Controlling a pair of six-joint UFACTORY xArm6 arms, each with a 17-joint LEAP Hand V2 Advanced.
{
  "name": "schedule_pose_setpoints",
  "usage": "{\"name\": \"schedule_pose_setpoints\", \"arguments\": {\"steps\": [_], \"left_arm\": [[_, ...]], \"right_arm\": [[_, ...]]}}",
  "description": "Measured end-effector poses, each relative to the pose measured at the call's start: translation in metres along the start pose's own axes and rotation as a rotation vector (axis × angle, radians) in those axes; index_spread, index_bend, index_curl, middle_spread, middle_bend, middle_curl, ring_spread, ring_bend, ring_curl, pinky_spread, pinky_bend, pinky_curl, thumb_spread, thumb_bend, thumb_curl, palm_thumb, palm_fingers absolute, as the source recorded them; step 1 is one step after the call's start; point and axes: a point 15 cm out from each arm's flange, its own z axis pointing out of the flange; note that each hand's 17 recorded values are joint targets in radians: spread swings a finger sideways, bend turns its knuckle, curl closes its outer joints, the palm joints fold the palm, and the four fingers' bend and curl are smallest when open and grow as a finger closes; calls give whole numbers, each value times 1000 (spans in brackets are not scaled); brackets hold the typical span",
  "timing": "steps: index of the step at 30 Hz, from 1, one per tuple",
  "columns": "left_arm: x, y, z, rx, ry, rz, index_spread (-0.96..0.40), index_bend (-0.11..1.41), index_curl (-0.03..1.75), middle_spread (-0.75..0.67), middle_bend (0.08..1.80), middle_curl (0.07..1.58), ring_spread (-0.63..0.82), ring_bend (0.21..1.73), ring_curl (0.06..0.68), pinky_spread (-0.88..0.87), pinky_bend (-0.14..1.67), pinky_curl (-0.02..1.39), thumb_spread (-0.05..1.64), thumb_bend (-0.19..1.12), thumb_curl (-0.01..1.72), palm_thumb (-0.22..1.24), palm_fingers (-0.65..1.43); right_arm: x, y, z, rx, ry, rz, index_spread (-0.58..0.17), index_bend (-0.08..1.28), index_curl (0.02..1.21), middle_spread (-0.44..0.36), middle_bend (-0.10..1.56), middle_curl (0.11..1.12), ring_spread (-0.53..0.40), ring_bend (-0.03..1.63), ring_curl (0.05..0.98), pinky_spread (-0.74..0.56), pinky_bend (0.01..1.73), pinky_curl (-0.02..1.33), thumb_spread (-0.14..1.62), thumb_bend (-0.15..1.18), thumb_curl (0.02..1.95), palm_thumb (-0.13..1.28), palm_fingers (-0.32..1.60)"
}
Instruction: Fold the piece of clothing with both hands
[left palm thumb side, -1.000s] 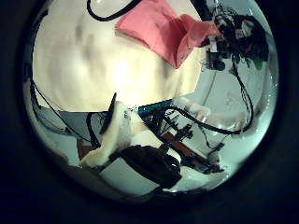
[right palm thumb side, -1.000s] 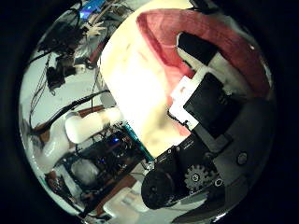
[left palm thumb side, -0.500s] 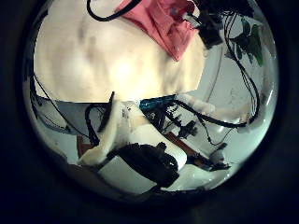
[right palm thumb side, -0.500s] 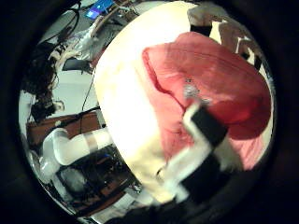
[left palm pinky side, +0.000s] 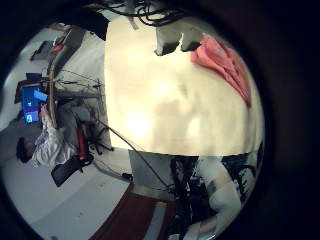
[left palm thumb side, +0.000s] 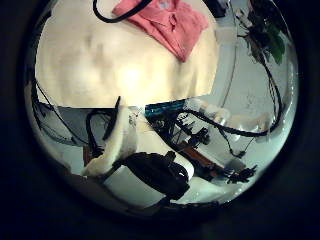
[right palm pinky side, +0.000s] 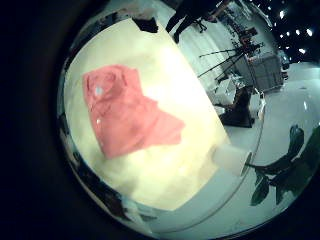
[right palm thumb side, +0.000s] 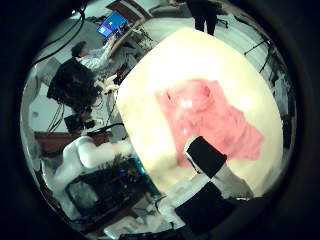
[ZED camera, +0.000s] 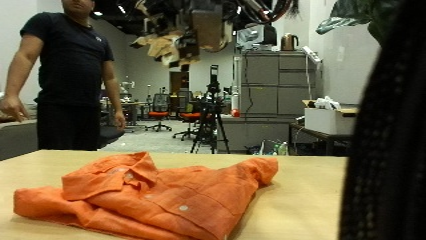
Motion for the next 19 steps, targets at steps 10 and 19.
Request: {"name": "schedule_pose_setpoints", "arguments": {"steps": [10,19], "left_arm": [[85,-17,-23,72,7,98,126,155,257,290,217,320,532,472,232,496,381,315,1257,-11,330,559,49],[127,-19,-14,1,-35,111,120,153,263,281,213,330,521,476,232,489,382,314,1247,-13,337,574,48]], "right_arm": [[35,168,-11,-168,-58,256,-273,139,301,184,184,343,258,335,245,371,382,361,1227,-13,409,756,-77],[27,259,43,-292,-127,386,-265,157,277,191,177,310,270,275,234,366,330,337,1251,-14,379,742,-44]]}}
